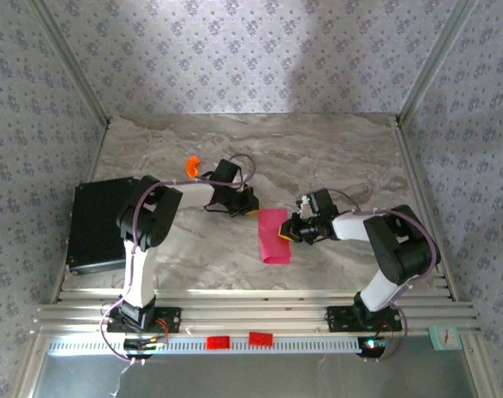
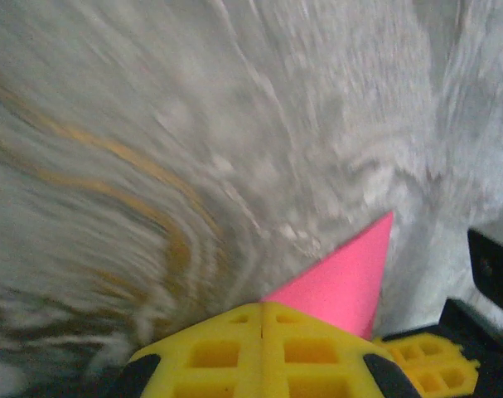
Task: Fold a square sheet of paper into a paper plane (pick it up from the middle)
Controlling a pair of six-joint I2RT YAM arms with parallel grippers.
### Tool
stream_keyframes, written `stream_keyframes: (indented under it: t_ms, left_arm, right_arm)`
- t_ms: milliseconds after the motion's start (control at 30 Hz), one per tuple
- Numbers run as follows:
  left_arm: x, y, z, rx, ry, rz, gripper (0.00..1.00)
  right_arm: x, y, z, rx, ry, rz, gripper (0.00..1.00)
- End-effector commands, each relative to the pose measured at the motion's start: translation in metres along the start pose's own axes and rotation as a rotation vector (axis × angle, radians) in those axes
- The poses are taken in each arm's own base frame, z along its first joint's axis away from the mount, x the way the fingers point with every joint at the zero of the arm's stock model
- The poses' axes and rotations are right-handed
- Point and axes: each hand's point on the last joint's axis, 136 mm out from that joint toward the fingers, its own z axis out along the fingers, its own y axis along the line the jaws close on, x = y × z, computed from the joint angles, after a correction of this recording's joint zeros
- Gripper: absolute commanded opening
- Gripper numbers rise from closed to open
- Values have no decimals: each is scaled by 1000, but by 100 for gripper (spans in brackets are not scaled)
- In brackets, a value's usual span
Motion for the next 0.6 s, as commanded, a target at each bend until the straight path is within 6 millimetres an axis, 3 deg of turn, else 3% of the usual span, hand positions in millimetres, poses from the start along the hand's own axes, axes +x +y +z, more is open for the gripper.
stream_keyframes:
  t_ms: [0,100,267,400,567]
  left_arm:
    - [-30,12,-11,-58,-79,-28,0]
    - [-31,2,-20,-49,-81,-15,0]
    - [-16,-19,-37,-14,-80,12,0]
    - [19,-40,-36,40,5,45,0]
    - [63,-53,-22,92,146,67,0]
  right_arm:
    - [42,-67,4,244,82,154,0]
    - [41,-65,5,244,75,155,0]
    - [37,-62,5,234,32,176,0]
    - [33,-59,4,226,3,179,0]
    - [33,-60,1,235,-10,180,0]
